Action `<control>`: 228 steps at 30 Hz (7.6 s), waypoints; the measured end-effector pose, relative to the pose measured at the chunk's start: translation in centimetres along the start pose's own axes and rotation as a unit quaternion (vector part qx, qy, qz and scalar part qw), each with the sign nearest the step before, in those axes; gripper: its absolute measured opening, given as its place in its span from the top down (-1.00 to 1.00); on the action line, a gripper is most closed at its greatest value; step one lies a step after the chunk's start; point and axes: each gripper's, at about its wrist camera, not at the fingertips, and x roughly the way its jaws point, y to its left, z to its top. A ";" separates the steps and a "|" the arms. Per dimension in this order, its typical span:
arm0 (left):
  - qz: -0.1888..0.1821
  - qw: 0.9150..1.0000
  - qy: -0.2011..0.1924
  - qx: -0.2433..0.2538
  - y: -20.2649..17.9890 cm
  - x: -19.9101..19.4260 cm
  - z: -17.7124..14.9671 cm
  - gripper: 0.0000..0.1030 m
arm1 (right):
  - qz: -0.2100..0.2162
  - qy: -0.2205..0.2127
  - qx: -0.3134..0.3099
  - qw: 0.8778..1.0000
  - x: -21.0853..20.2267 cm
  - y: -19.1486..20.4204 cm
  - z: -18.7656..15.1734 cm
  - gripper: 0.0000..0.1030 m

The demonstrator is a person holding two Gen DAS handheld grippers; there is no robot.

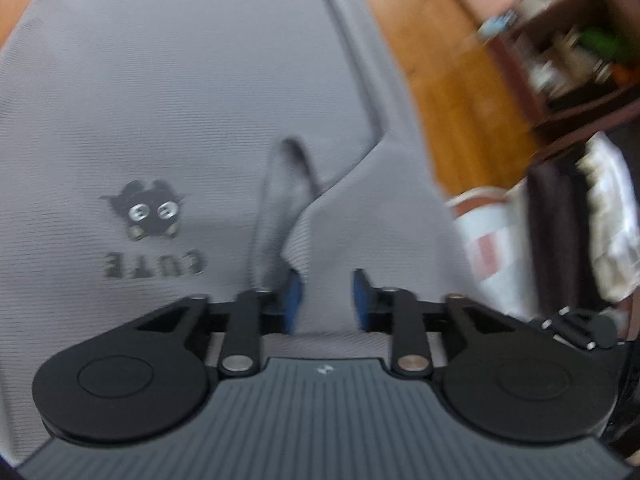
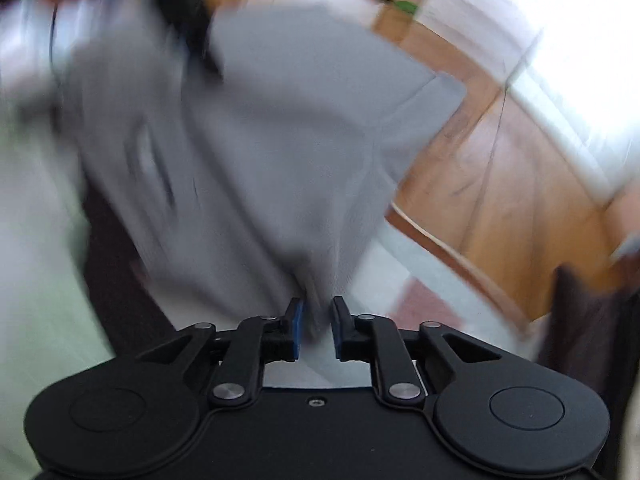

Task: Fold clothes

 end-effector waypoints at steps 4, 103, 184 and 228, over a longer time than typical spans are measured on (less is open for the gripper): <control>-0.011 0.999 -0.037 -0.018 -0.2 1.1 2.5 0.12 | 0.095 -0.056 0.133 0.985 -0.4 -3.3 3.3 0.06; 0.336 0.938 0.003 0.084 3.4 -0.5 -3.7 -0.48 | -0.083 0.051 0.053 0.994 3.7 0.5 -2.4 0.78; 0.300 0.916 0.060 0.261 0.7 -0.6 -9.6 -0.31 | 0.172 -0.096 0.223 0.955 8.7 -0.4 11.1 0.90; 0.104 0.990 -0.035 0.089 7.8 -4.1 -5.7 0.18 | 0.179 0.008 0.263 0.948 19.9 -4.7 18.5 0.91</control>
